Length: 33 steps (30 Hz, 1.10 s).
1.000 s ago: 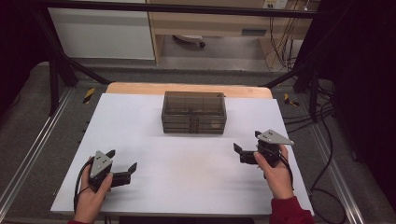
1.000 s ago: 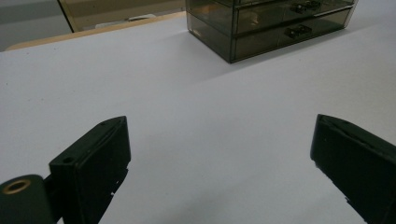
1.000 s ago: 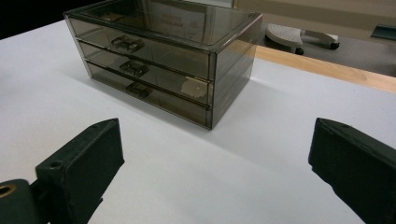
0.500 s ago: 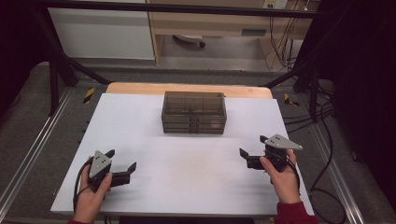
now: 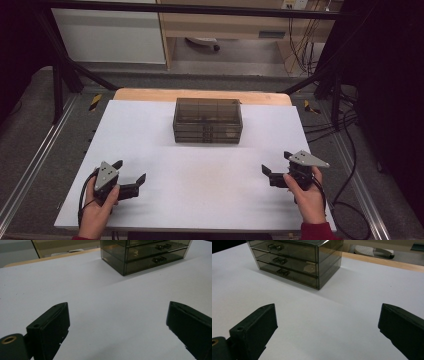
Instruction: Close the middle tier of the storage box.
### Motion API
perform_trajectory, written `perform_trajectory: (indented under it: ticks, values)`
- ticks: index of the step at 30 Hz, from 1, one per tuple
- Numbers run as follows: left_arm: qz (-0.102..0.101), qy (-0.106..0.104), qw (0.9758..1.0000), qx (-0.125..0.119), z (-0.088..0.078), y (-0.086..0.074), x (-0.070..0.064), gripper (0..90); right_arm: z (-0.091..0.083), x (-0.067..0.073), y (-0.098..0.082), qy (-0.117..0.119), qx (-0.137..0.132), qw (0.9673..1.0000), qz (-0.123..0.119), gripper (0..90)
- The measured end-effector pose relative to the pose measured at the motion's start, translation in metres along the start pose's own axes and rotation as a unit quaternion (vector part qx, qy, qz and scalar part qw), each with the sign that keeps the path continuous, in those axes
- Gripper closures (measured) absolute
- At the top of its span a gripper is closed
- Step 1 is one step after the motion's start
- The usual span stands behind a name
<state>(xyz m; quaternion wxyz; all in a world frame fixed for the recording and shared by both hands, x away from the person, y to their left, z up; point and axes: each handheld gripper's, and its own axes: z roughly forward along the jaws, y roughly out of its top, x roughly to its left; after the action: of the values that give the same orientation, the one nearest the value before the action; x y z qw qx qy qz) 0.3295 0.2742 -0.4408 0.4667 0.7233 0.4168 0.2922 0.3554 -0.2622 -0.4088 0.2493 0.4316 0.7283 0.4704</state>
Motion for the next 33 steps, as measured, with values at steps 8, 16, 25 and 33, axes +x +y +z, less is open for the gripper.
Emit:
perform_trajectory:
  ticks: [8, 16, 25, 33]
  values:
    - [-0.001, 0.000, 1.0000, -0.001, -0.001, 0.000, 0.000, 5.2, -0.004, -0.001, -0.007, -0.001, 0.005, 1.0000, 0.000, 2.9]
    - [0.000, 0.000, 1.0000, -0.002, -0.001, 0.000, 0.000, 5.2, -0.006, -0.002, -0.013, -0.002, 0.011, 0.9999, 0.001, 3.2]
    - [-0.003, -0.001, 1.0000, -0.004, -0.002, 0.001, 0.000, 5.2, -0.009, -0.005, -0.021, -0.002, 0.020, 0.9998, 0.004, 3.1]
    - [-0.004, -0.002, 1.0000, -0.004, -0.003, 0.001, 0.000, 5.2, -0.007, -0.006, -0.027, 0.004, 0.033, 0.9994, 0.006, 2.9]
